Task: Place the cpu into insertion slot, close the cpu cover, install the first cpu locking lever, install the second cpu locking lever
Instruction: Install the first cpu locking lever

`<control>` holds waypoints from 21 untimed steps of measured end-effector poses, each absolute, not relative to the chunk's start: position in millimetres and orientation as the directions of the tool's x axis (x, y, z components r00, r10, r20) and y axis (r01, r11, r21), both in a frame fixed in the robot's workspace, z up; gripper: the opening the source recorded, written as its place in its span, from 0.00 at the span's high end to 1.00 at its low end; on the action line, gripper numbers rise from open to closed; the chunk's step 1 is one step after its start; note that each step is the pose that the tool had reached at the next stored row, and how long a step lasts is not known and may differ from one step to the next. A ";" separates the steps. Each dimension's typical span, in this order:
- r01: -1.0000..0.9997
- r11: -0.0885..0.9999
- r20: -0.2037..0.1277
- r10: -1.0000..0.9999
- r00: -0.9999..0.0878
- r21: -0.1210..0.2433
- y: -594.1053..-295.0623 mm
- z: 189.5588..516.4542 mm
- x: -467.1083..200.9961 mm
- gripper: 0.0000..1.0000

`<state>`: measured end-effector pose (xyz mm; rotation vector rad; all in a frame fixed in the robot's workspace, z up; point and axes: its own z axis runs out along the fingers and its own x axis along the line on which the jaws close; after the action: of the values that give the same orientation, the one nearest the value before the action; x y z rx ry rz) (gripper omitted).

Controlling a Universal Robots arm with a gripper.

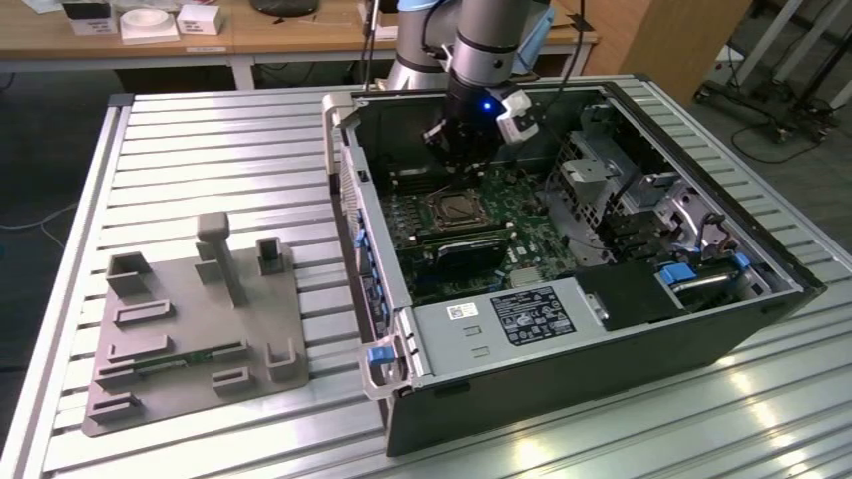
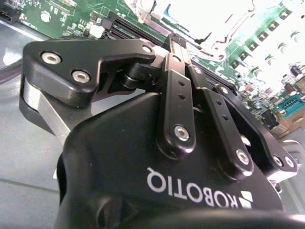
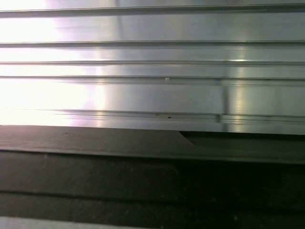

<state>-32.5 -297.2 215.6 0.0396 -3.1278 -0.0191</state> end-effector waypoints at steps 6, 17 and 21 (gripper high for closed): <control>-0.028 1.000 0.013 -0.028 -1.000 0.013 -296.3 213.0 -29.8 0.89; -0.029 0.999 0.013 -0.029 -0.999 0.014 -293.0 208.6 -25.6 0.89; -0.029 1.000 0.013 -0.029 -1.000 0.013 -292.2 206.8 -24.6 0.89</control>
<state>-24.6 -292.2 206.8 0.0447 -3.1279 -0.0208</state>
